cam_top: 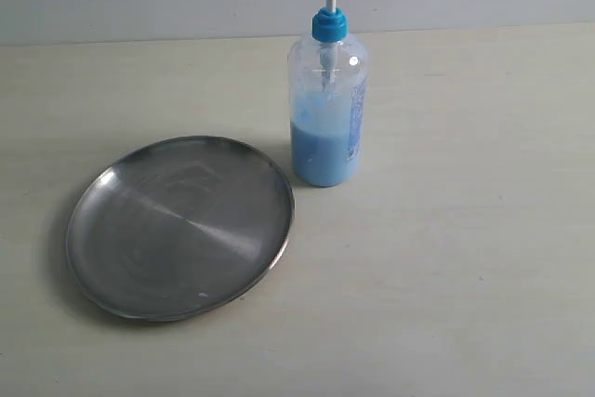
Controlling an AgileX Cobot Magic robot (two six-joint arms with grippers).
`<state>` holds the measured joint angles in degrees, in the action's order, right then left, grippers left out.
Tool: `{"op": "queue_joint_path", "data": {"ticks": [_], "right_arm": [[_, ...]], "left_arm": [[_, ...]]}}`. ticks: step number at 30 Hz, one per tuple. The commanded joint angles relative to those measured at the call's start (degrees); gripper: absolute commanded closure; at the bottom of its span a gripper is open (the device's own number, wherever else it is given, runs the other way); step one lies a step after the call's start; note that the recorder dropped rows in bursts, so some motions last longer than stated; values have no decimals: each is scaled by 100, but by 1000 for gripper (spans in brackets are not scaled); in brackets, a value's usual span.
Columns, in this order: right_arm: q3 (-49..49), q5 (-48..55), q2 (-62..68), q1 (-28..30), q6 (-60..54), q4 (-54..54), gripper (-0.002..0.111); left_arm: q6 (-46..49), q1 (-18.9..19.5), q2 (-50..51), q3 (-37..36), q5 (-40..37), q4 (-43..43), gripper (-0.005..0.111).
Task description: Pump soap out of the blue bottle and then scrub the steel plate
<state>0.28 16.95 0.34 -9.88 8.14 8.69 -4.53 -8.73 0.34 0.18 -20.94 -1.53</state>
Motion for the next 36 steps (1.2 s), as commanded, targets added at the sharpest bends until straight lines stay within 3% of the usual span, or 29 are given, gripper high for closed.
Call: {"op": "queue_joint_path", "data": {"ticks": [1,36], "right_arm": [[-28,-80,-34,35,-1,38,108],[-28,33,47,35,-13,38,108]], "left_arm": [[-19,10,-34,-18,54,-14,107],[-19,10,-34,-18,54,-14,107]]}}
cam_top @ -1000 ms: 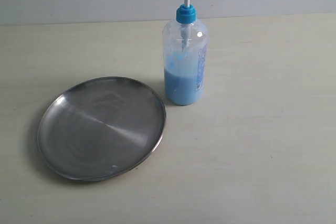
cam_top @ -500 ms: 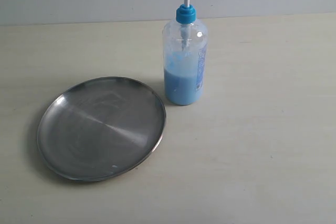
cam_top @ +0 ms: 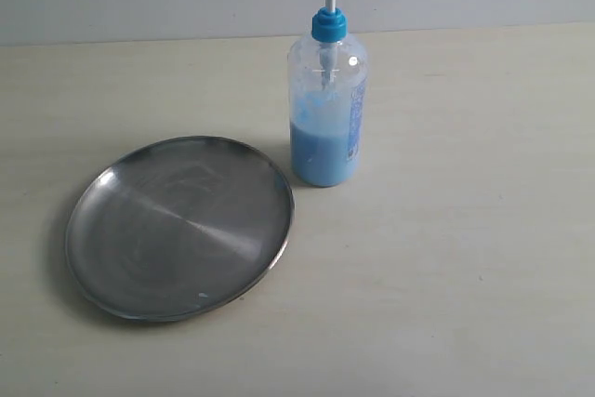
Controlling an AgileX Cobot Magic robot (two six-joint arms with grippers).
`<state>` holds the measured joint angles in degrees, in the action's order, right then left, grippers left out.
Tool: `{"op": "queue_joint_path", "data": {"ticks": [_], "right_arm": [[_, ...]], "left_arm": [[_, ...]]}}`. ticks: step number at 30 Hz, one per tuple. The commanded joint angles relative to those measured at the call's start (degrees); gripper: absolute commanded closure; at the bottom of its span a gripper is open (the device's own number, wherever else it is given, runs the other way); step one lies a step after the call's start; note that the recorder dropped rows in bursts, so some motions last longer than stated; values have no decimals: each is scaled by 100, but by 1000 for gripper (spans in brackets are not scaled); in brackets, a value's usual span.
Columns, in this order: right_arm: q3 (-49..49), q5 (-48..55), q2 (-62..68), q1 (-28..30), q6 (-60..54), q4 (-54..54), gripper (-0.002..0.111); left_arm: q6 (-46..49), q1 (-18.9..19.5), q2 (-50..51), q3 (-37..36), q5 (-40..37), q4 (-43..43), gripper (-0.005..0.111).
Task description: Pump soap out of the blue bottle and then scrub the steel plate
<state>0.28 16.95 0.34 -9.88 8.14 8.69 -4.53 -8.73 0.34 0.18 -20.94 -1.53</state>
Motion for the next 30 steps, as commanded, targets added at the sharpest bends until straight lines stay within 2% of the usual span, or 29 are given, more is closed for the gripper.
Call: {"op": "queue_joint_path", "data": {"ticks": [1,11,30], "right_arm": [[28,33,139,35,-13,38,108],[763,33,1016,35,-12,38,108],[2904,6,2765,35,-12,38,108]], "left_arm": [[-19,10,-34,-18,54,-14,107],[-19,10,-34,-18,54,-14,107],[-19,10,-34,-18,54,-14,107]]}}
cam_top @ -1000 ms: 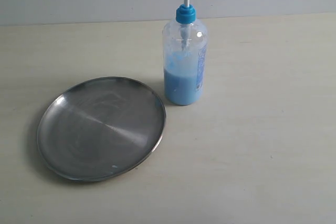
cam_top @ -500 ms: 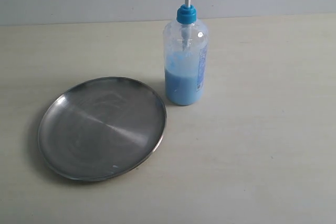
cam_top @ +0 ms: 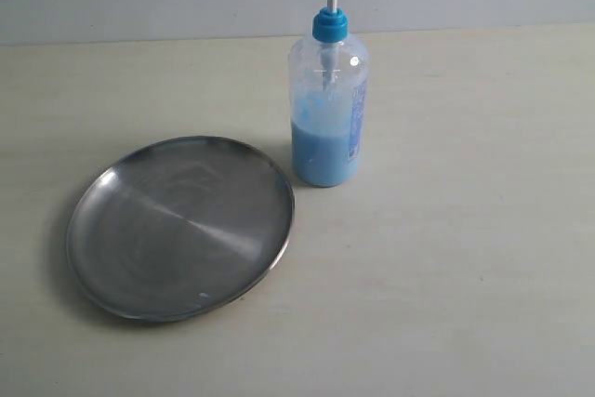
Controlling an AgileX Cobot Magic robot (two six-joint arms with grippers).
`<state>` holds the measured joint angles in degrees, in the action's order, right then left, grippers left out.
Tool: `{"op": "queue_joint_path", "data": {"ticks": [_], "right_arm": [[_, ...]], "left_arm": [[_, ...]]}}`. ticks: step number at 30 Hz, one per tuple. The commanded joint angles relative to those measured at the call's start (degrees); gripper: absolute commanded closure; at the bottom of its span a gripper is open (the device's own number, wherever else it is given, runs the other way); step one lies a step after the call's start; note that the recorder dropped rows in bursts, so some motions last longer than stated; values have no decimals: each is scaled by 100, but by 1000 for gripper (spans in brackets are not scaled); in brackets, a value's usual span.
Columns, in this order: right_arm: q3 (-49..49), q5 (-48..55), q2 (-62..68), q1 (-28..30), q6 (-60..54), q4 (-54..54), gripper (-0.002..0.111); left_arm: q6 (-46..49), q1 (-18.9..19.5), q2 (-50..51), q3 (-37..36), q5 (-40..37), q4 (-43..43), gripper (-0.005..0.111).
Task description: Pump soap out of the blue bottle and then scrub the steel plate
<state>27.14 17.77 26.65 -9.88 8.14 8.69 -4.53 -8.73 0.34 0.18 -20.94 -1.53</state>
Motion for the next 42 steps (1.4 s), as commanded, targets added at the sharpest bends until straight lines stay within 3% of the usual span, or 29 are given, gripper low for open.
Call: {"op": "queue_joint_path", "data": {"ticks": [1,26,42], "right_arm": [[241,-76,131,35,-12,38,108],[243,-107,449,9,109,-313,108],[836,202,2675,-8,-2789,-2984,108]], "left_arm": [[-19,10,-34,-18,54,-14,107],[-19,10,-34,-18,54,-14,107],[-19,10,-34,-18,54,-14,107]]}}
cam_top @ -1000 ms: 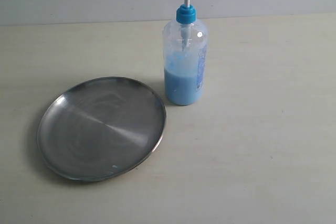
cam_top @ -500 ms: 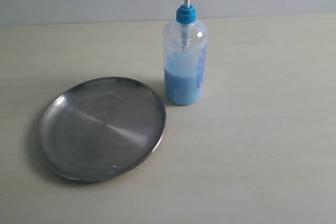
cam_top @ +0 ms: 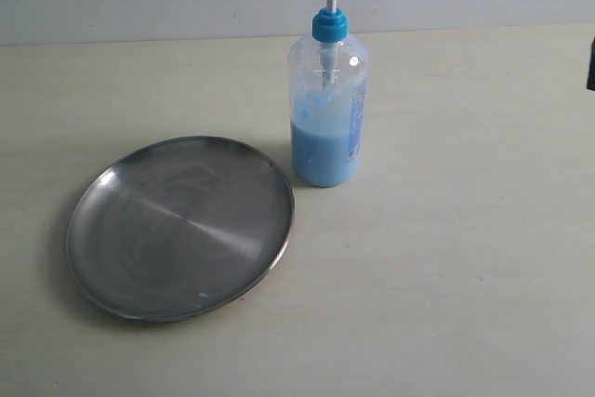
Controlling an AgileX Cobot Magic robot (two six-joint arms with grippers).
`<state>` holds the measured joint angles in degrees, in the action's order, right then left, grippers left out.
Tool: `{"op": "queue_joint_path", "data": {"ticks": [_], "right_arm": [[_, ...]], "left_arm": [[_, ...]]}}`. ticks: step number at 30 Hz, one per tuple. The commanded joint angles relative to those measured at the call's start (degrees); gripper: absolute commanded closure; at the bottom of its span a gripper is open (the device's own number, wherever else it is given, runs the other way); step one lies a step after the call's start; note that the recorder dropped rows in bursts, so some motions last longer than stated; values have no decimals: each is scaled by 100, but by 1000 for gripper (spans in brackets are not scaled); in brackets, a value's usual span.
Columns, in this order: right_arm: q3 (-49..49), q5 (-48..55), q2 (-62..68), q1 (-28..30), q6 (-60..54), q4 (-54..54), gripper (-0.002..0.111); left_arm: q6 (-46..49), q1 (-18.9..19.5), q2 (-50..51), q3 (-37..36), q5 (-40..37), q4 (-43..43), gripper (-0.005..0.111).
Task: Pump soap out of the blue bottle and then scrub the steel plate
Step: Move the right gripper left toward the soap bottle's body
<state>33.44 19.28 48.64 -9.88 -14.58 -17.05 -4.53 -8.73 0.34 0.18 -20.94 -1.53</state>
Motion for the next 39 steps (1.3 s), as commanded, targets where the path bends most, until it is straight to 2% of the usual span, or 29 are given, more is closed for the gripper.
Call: {"op": "queue_joint_path", "data": {"ticks": [1,6,16,24,34,39], "right_arm": [[250,50,617,-8,-558,-461,108],[302,-129,1165,-56,-860,-744,108],[302,-1159,2337,-1015,-875,-718,108],[281,-2076,2944,-1403,-875,-718,108],[-758,-4769,3059,-2068,-875,-991,108],[-1092,-5757,3175,-2426,-814,-979,108]], "left_arm": [[-19,10,-34,-18,54,-14,107],[-19,10,-34,-18,54,-14,107],[-19,10,-34,-18,54,-14,107],[-19,10,-34,-18,54,-14,107],[-19,10,-34,-18,54,-14,107],[-19,10,-34,-18,54,-14,107]]}}
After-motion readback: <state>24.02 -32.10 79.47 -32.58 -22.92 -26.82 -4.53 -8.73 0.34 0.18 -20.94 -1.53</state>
